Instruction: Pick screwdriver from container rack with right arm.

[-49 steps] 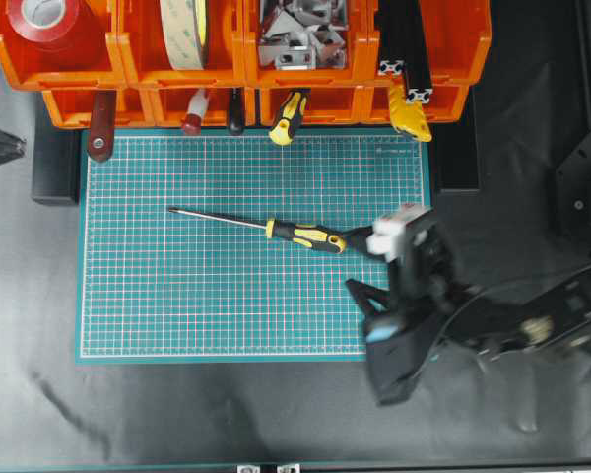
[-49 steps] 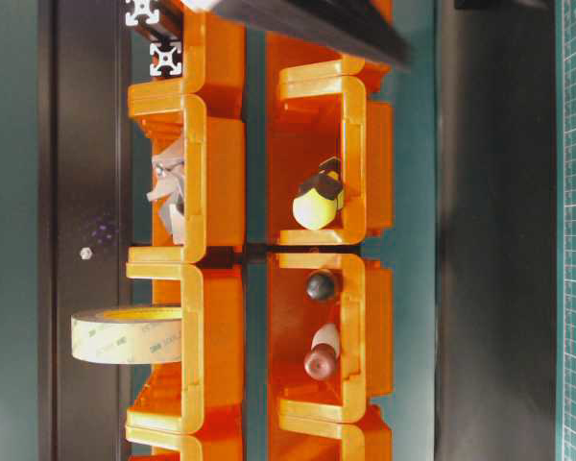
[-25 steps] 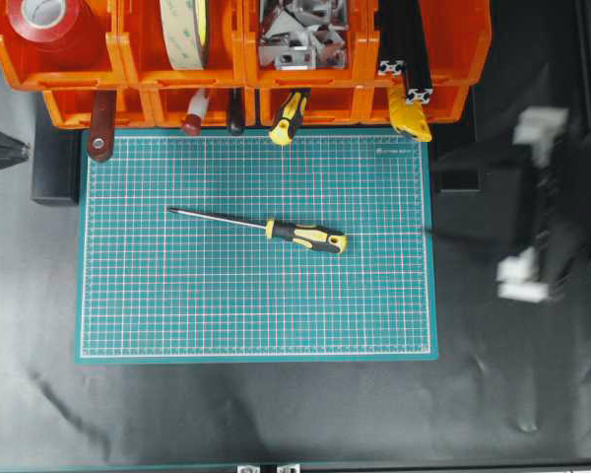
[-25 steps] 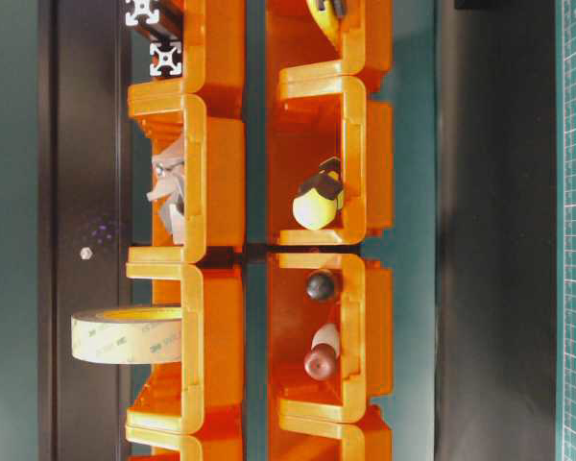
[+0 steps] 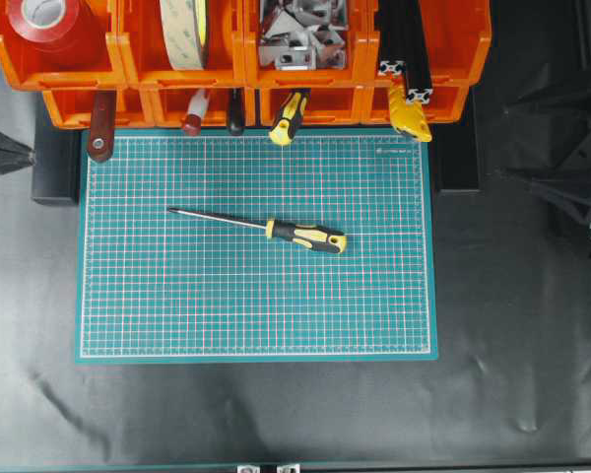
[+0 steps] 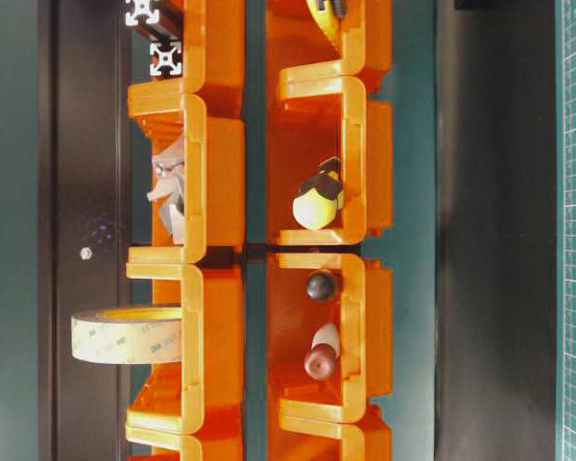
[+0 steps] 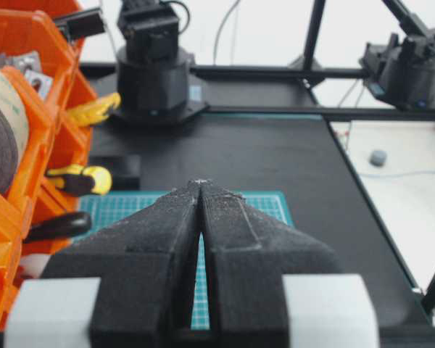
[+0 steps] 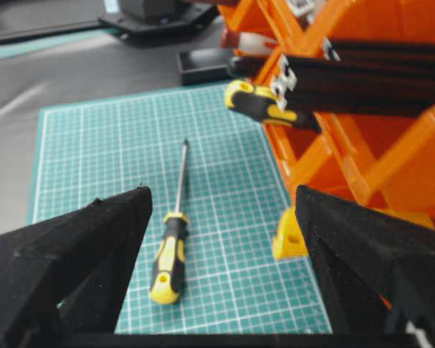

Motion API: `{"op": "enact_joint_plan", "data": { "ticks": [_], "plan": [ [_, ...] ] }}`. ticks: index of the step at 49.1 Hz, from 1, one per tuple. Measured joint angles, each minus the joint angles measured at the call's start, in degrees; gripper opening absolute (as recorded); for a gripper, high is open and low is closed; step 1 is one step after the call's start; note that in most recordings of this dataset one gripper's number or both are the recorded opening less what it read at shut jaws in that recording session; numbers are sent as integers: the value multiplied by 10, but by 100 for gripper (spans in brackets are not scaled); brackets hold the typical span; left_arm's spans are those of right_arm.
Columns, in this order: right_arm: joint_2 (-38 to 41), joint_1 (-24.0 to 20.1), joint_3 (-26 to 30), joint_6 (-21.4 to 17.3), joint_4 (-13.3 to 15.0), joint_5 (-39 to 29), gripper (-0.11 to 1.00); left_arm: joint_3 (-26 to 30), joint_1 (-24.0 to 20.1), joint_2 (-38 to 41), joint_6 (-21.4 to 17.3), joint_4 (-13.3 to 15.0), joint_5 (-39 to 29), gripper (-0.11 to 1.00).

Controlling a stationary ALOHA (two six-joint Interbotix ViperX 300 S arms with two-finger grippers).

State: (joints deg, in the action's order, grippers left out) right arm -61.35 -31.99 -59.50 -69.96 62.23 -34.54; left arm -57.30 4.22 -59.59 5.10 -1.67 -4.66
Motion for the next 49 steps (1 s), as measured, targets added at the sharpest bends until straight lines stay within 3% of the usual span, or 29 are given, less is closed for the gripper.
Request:
{"op": "enact_joint_plan", "data": {
  "ticks": [13,49],
  "plan": [
    [-33,0,-18,0,1,0,76,0,1,0,0,0,0,0],
    [-34,0,-20,0,1,1,76,0,-1,0,-4,0,1,0]
  ]
}}
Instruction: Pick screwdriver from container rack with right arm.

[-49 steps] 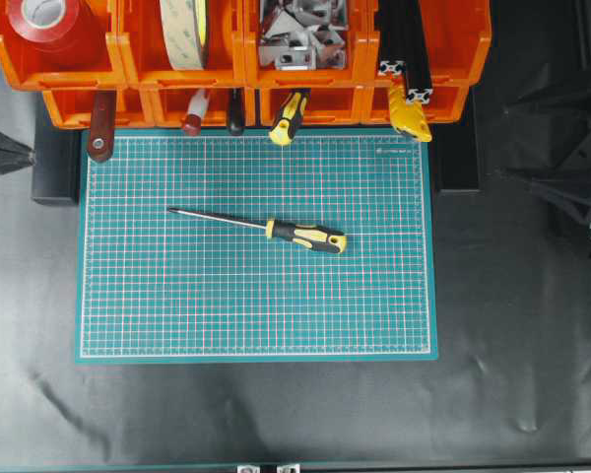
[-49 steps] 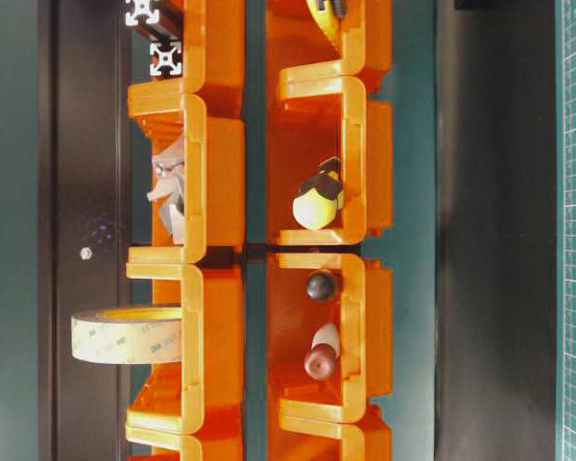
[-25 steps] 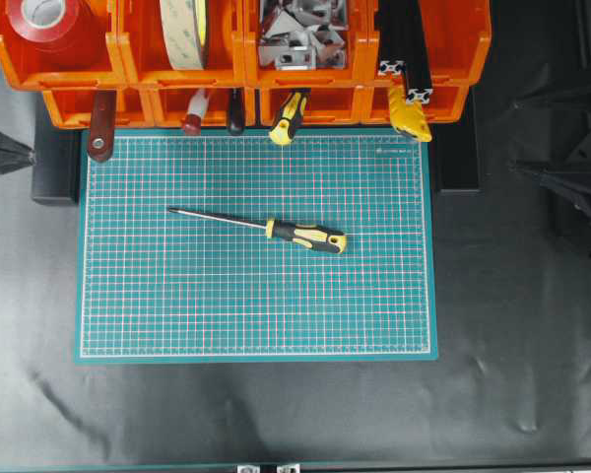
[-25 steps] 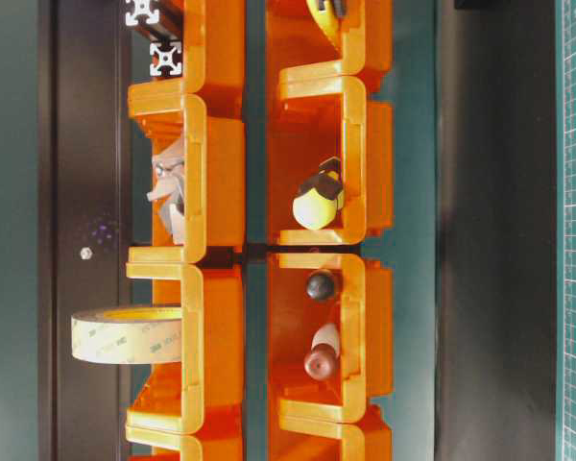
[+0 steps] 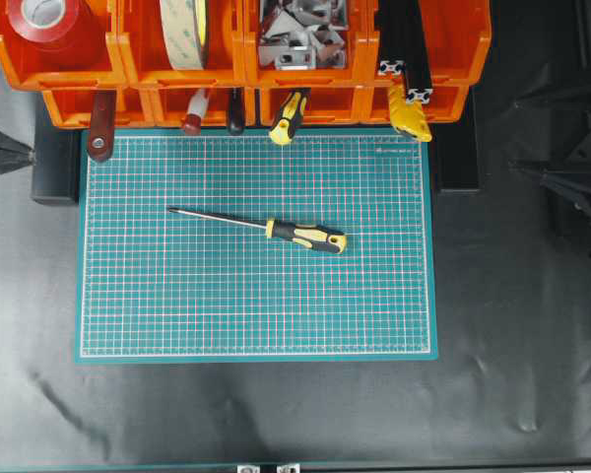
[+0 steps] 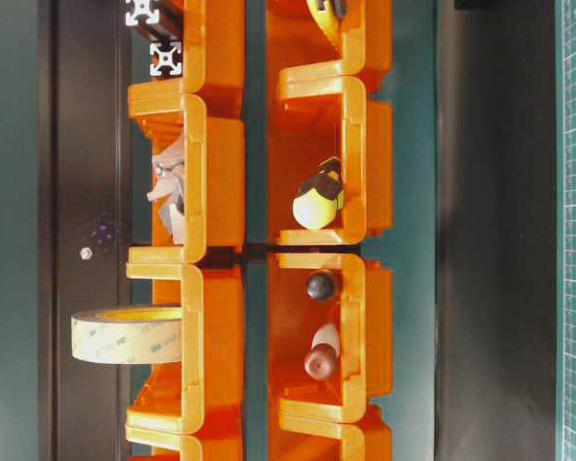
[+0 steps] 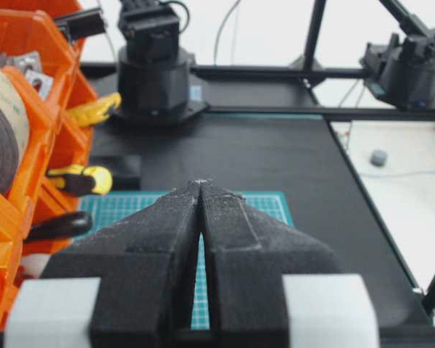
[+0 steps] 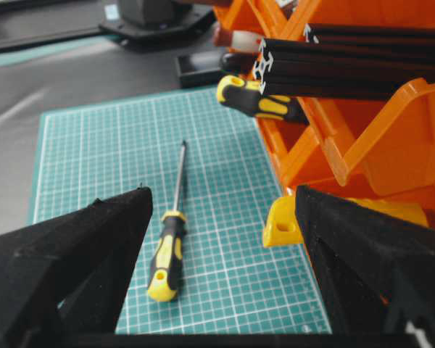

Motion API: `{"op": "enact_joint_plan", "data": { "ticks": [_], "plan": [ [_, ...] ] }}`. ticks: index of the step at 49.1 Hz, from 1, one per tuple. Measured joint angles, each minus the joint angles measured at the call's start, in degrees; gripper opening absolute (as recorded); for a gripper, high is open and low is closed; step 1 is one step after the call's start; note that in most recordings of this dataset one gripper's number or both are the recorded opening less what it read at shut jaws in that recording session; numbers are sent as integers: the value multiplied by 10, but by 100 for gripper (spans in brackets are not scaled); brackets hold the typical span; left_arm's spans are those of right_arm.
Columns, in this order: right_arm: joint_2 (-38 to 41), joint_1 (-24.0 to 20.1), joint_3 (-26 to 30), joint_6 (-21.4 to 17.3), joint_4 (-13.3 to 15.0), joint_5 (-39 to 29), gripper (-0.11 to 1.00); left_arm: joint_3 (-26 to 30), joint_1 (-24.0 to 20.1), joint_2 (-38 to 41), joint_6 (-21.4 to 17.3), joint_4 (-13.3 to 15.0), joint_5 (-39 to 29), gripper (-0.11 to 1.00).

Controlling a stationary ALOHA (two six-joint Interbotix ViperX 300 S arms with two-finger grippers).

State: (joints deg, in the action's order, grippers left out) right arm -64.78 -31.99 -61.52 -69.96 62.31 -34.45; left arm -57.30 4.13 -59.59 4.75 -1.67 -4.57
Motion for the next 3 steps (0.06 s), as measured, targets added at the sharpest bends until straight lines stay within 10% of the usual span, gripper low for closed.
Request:
{"op": "enact_joint_plan", "data": {
  "ticks": [3],
  "plan": [
    [0,0,0,0,0,0,76,0,1,0,1,-1,0,0]
  ]
}}
